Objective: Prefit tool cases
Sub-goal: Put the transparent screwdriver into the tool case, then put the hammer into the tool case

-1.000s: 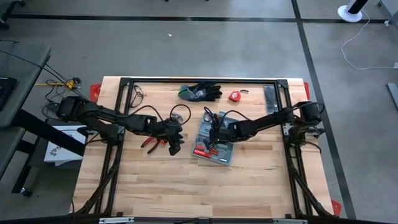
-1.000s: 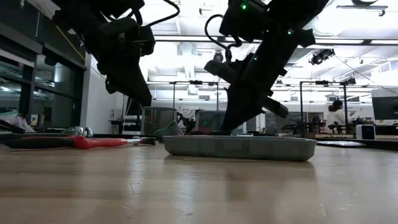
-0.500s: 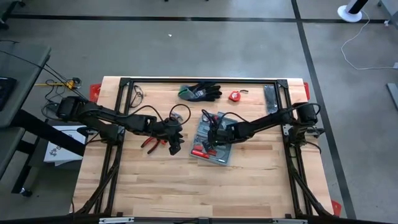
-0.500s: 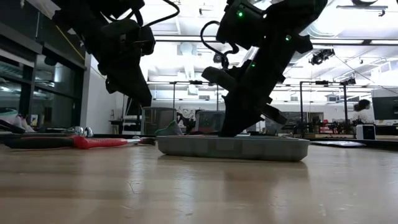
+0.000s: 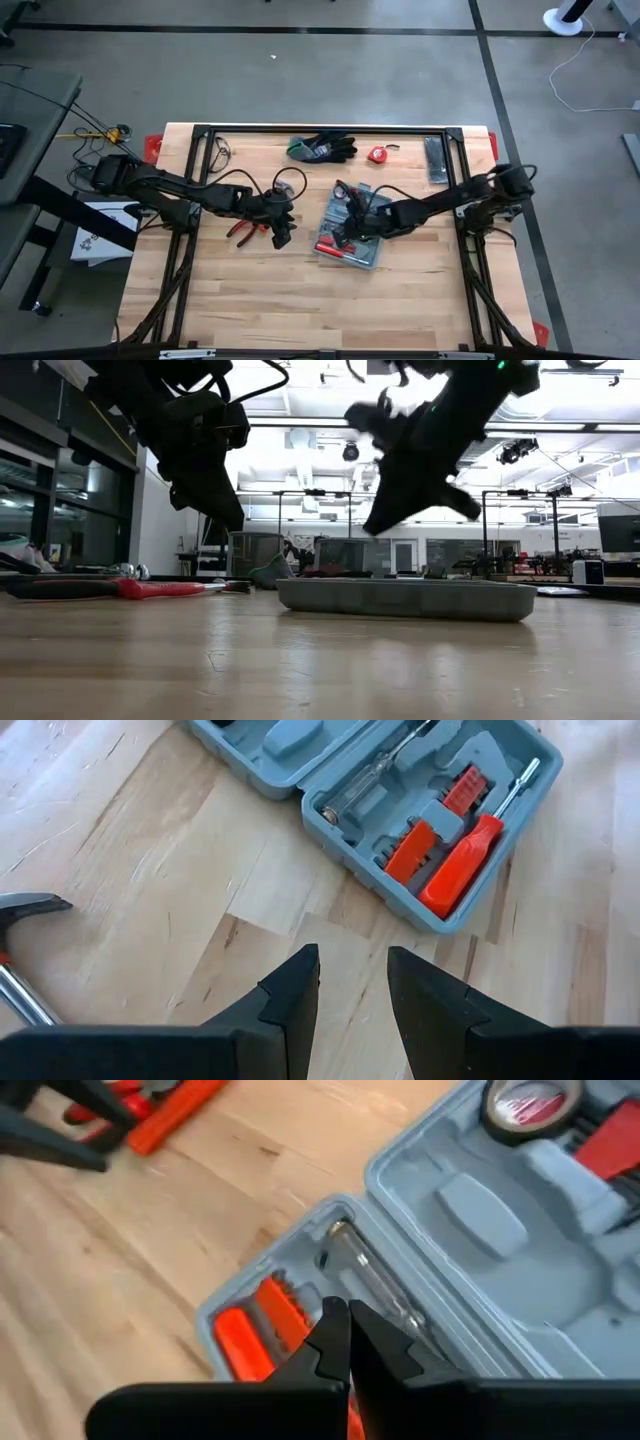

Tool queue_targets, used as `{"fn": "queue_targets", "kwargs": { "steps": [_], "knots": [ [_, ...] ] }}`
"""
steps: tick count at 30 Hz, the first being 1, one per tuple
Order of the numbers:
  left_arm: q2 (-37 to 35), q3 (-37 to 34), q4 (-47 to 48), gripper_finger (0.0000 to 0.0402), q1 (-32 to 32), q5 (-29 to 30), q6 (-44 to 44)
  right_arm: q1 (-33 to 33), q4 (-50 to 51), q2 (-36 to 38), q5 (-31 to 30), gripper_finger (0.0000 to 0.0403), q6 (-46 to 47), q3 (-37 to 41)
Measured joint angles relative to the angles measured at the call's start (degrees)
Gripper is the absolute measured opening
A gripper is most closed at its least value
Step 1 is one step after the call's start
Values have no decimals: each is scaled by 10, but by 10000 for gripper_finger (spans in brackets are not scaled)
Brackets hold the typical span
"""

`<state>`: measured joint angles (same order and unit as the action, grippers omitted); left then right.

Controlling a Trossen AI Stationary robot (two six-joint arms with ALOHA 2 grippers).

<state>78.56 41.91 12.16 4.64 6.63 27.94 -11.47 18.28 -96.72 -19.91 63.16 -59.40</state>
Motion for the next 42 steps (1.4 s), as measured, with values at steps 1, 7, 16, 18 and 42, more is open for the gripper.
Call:
{"fn": "queue_targets", "kwargs": {
  "steps": [1,7,16,18,42],
  "knots": [
    [0,0,0,115,0,0,-1,-6,5,10,-5,0,0,0],
    [0,0,0,115,0,5,-6,-50,27,78,-10,0,14,0],
    [0,0,-9,115,-6,61,48,-68,191,142,-38,0,10,-1],
    [0,0,-19,115,-6,61,57,-65,204,143,-39,0,2,-1],
    [174,0,-164,115,-84,-222,-68,-150,202,143,-36,0,427,126]
  ]
}}
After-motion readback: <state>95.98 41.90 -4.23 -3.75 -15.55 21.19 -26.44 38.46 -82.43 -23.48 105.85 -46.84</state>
